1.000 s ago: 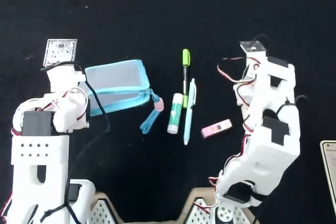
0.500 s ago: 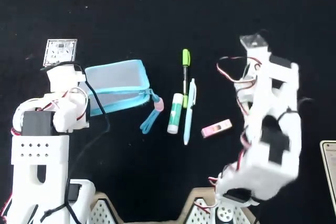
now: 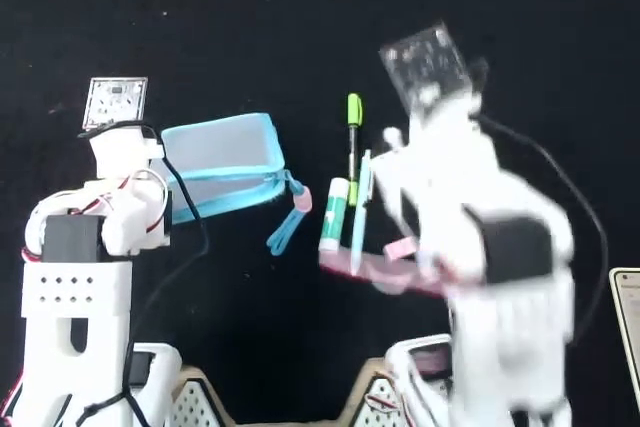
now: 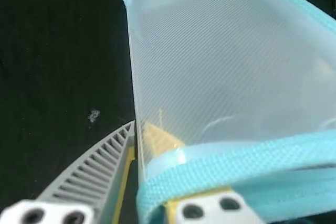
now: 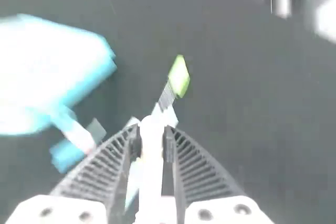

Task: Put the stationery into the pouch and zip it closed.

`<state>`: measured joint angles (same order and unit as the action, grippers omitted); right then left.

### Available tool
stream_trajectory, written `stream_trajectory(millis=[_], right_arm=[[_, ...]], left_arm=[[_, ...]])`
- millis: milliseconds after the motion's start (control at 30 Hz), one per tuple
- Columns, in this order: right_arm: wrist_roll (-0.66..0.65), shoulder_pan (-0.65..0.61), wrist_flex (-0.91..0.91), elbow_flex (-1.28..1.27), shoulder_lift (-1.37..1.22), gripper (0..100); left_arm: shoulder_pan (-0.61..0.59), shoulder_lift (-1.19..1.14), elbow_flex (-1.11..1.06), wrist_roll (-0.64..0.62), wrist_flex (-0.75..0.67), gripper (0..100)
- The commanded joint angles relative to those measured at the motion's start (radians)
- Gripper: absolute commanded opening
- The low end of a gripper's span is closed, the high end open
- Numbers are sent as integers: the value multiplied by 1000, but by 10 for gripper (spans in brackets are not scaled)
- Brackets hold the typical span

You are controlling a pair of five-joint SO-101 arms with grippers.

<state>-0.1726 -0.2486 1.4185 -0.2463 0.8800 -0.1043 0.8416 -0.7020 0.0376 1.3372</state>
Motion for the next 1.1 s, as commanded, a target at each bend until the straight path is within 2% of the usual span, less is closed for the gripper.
stream_trajectory(millis=[0,100,267,433,567,833,967,1067], right_arm=[[107,-170,-153,5,140,11],[132,-301,-285,7,160,11],[132,-450,-446,-10,162,11],[132,-566,-493,-68,163,11],[132,-574,-591,-162,166,11],[140,-577,-977,-410,168,11],[149,-578,-1045,-463,200,11],[204,-574,-1054,-472,260,11]], left_arm=[[12,-6,-54,-9,-29,30],[7,-6,-50,-9,-23,30],[7,-6,-56,-9,-21,30],[5,-6,-56,-9,-21,30],[4,-6,-58,-9,-20,30],[4,-6,-58,-9,-18,30],[4,-6,-59,-9,-18,30],[4,-6,-59,-8,-18,30]])
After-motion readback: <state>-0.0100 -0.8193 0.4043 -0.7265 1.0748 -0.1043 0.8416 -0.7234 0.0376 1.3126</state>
